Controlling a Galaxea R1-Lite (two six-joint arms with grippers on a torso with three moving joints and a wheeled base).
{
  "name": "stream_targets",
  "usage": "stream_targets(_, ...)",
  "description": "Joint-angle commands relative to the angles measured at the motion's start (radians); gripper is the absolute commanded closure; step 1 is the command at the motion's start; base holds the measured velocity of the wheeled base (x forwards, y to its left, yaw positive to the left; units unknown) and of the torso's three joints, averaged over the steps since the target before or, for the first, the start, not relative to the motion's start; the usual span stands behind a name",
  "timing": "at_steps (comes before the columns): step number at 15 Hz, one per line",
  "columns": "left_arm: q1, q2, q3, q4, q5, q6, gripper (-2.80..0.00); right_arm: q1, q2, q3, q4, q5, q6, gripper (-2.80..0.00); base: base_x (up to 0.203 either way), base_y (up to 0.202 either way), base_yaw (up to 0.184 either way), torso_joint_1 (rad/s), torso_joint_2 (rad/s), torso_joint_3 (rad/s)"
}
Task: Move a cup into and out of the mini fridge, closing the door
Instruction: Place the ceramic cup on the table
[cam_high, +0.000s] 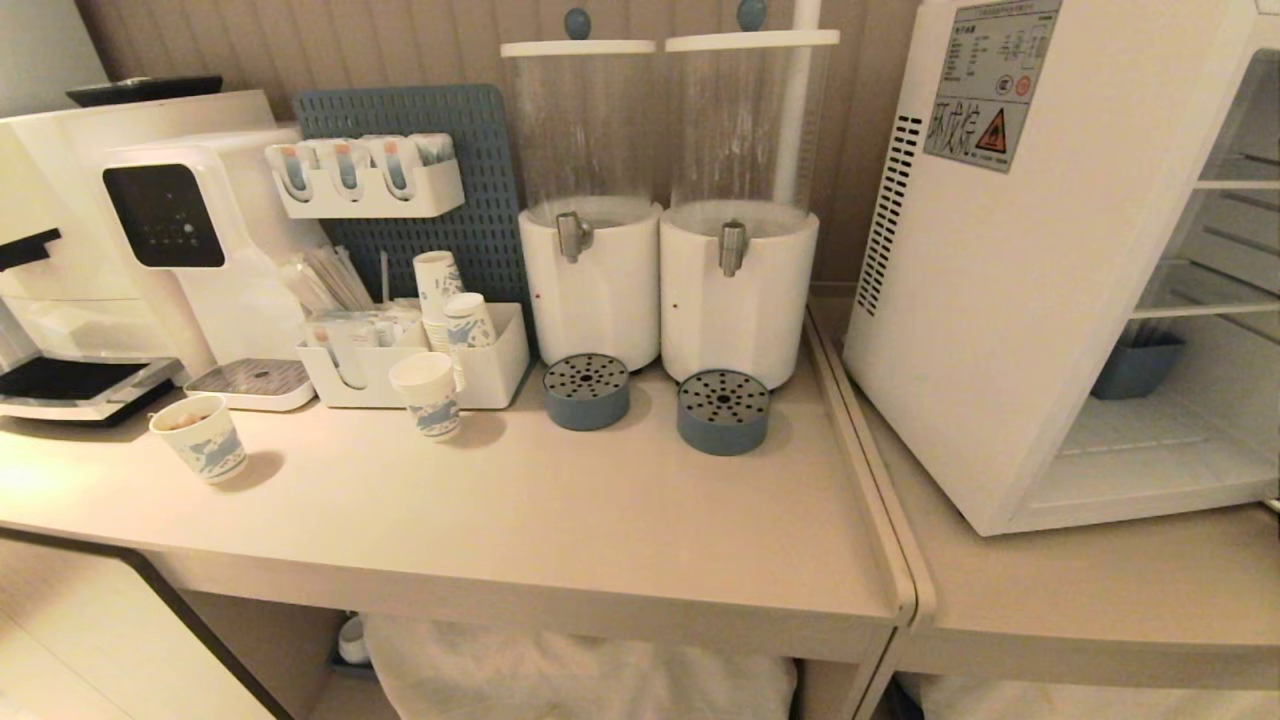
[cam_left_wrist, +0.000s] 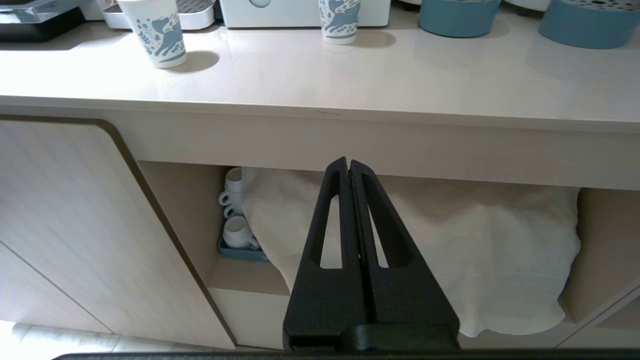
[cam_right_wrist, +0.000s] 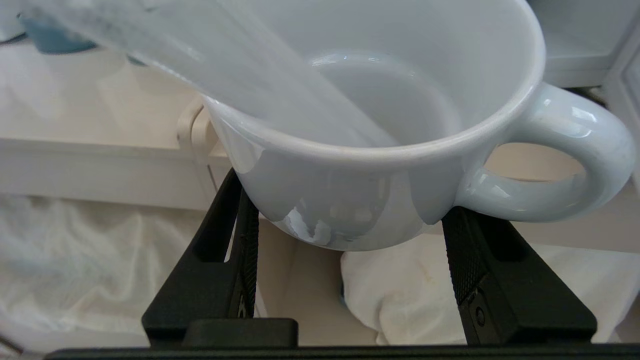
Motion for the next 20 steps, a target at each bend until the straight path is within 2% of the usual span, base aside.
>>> stream_targets(1, 0.000, 0.001, 0.000, 0.000, 0.000, 0.000, 0.00, 0.000, 0.002, 0.000, 0.002, 0.001, 0.001, 0.00, 0.000, 0.000, 0.000, 0.000, 0.00, 0.000)
stream_targets(8, 0.000, 0.001, 0.000, 0.001, 0.000, 0.000, 0.00, 0.000, 0.002, 0.000, 0.002, 0.001, 0.001, 0.00, -0.010, 0.000, 0.000, 0.001, 0.00, 0.000)
stream_targets(16, 0.000, 0.001, 0.000, 0.000, -0.001, 0.000, 0.00, 0.000, 0.002, 0.000, 0.004, 0.001, 0.001, 0.00, -0.188, 0.000, 0.001, 0.003, 0.00, 0.002)
stream_targets(20, 0.000, 0.001, 0.000, 0.000, 0.000, 0.000, 0.00, 0.000, 0.002, 0.000, 0.004, 0.001, 0.001, 0.00, -0.027, 0.000, 0.000, 0.001, 0.00, 0.002)
